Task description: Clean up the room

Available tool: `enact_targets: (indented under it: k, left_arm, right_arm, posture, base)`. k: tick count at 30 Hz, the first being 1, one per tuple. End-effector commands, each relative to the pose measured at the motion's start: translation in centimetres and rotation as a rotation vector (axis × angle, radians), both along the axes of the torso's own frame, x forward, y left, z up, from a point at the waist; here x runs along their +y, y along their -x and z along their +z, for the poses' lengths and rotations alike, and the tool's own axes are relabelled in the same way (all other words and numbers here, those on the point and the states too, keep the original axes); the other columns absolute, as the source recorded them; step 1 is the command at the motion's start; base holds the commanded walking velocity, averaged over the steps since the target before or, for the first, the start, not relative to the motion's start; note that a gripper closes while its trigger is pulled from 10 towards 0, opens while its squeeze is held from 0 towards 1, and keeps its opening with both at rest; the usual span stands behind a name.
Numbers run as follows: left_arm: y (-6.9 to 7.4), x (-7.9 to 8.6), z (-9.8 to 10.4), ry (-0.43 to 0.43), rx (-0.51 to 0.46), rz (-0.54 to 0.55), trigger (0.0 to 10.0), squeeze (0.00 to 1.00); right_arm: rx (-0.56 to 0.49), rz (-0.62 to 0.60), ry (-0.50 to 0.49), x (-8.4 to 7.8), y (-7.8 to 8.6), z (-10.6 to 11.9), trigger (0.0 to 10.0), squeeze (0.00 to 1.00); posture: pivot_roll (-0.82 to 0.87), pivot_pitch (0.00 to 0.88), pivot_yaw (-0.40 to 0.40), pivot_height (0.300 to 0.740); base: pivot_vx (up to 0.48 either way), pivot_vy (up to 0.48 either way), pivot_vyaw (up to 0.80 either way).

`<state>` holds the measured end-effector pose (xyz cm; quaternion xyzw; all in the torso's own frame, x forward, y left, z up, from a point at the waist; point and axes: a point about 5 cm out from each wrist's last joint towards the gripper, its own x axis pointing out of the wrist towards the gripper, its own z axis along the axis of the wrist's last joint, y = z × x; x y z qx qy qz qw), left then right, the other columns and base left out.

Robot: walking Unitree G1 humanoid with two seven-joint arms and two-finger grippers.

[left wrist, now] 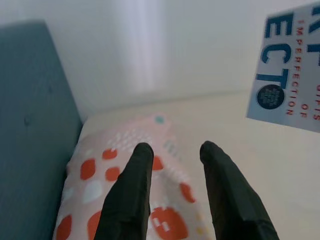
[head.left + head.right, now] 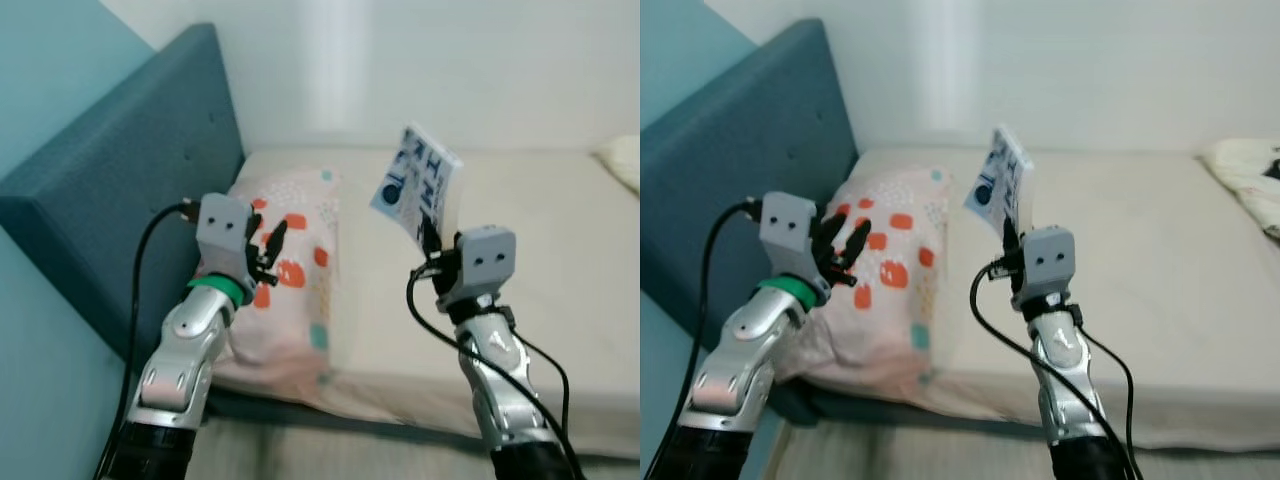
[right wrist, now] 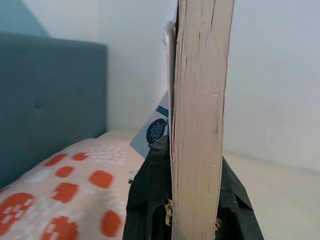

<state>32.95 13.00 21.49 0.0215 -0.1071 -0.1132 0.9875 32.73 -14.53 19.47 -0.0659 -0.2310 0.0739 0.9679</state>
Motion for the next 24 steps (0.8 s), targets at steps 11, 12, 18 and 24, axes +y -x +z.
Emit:
enact_targets:
  k: [11,12,18,24]
  left_arm:
    - [0.04,0.00,-0.32,0.003,0.011,-0.004,10.0,0.00]
    - [0.04,0.00,-0.32,0.003,0.011,-0.004,10.0,0.00]
    - [0.04,-0.15,-0.48,0.011,0.023,-0.009,10.0,0.00]
    - [0.14,-0.30,-0.62,0.012,0.026,-0.020,10.0,0.00]
  right_arm:
    - [-0.018,0.016,-0.003,0.27,0.02,0.47,10.0,0.00]
    - [-0.018,0.014,-0.002,0.25,0.01,0.49,10.0,0.00]
    - [-0.021,0.012,0.008,0.15,-0.04,0.53,10.0,0.00]
    - [-0.017,0.018,0.011,0.18,-0.06,0.50,10.0,0.00]
  posture:
    - [-0.12,0.059,0.139,0.722]
    - [-0.12,0.059,0.139,0.722]
    - [-0.12,0.054,0.136,0.722]
    - [-0.12,0.051,0.135,0.722]
  base:
    - [0.416,0.000,-0.44]
    - [0.382,0.000,-0.73]
    - [0.288,0.000,-0.40]
    - [0.000,0.000,0.00]
